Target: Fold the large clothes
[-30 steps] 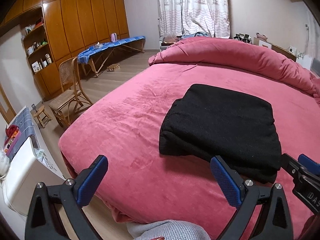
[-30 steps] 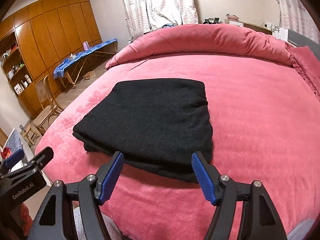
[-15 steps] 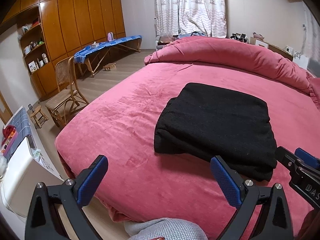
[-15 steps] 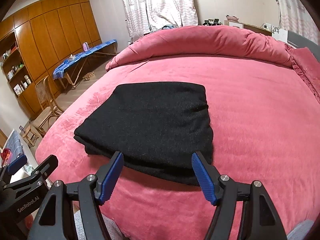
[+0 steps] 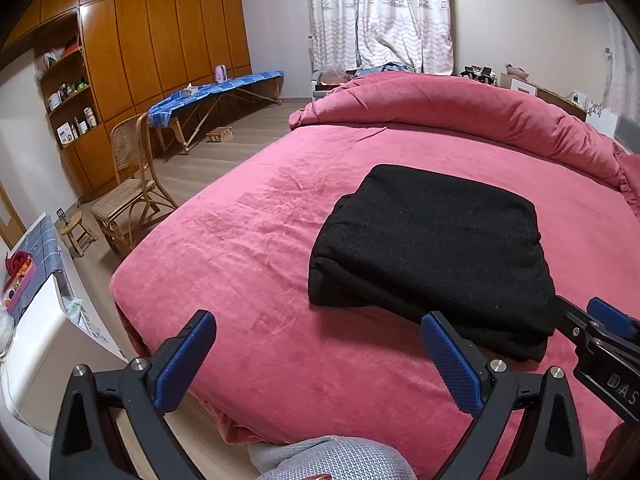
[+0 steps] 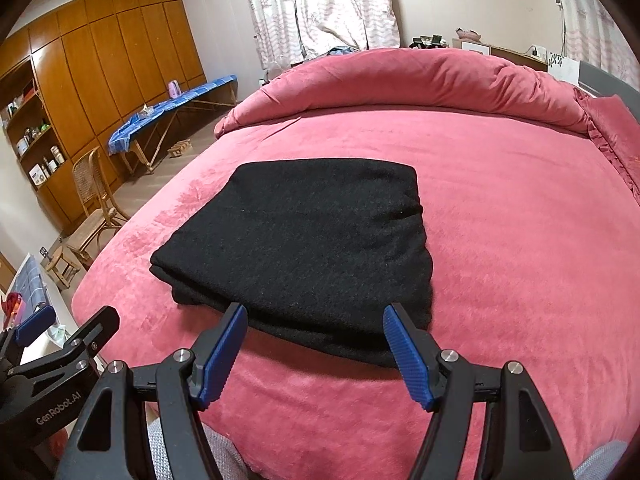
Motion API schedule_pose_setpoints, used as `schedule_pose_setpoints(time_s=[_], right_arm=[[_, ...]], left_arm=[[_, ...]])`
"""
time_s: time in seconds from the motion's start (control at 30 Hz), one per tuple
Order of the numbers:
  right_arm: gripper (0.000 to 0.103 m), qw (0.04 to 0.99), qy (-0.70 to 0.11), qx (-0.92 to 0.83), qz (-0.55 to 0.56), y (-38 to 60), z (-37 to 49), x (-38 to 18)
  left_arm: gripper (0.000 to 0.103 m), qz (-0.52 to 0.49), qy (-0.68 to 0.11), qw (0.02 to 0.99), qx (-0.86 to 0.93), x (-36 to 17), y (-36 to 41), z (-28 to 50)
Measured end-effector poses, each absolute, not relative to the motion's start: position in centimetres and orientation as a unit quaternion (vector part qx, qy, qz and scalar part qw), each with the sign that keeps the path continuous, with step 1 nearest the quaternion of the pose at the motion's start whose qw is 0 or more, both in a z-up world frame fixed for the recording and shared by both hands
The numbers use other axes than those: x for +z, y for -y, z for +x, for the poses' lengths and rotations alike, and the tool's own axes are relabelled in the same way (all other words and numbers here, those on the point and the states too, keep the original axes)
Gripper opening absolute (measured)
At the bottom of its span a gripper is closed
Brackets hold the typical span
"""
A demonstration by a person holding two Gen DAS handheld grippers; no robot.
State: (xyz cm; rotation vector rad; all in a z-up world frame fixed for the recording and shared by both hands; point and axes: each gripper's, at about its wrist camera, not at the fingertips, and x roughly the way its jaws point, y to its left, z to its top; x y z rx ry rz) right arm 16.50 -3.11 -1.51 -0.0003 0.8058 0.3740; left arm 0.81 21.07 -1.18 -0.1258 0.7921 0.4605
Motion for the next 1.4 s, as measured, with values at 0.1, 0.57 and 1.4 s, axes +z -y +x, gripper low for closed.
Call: schedule_pose_setpoints(time_s=[0.1, 0.57, 1.4], right_arm=[[0.072, 0.903, -0.389, 0.183, 0.002, 3.1, 16.45, -1.48], [0.072, 0.9, -0.392, 0.188, 0.007, 3.11, 16.36, -1.64], [0.072, 0.897, -0.399, 0.188, 0.013, 3.13, 16.33, -2.18]], left_arm=[[0.103, -0.057, -0.382, 0.894, 0.226, -1.21, -21.04, 0.79], [0.103, -0.058, -0.383, 0.894, 0.227, -1.34, -21.07, 0.71], [0.103, -0.067, -0.401, 0.89, 0.208, -2.11, -21.28, 0.91]])
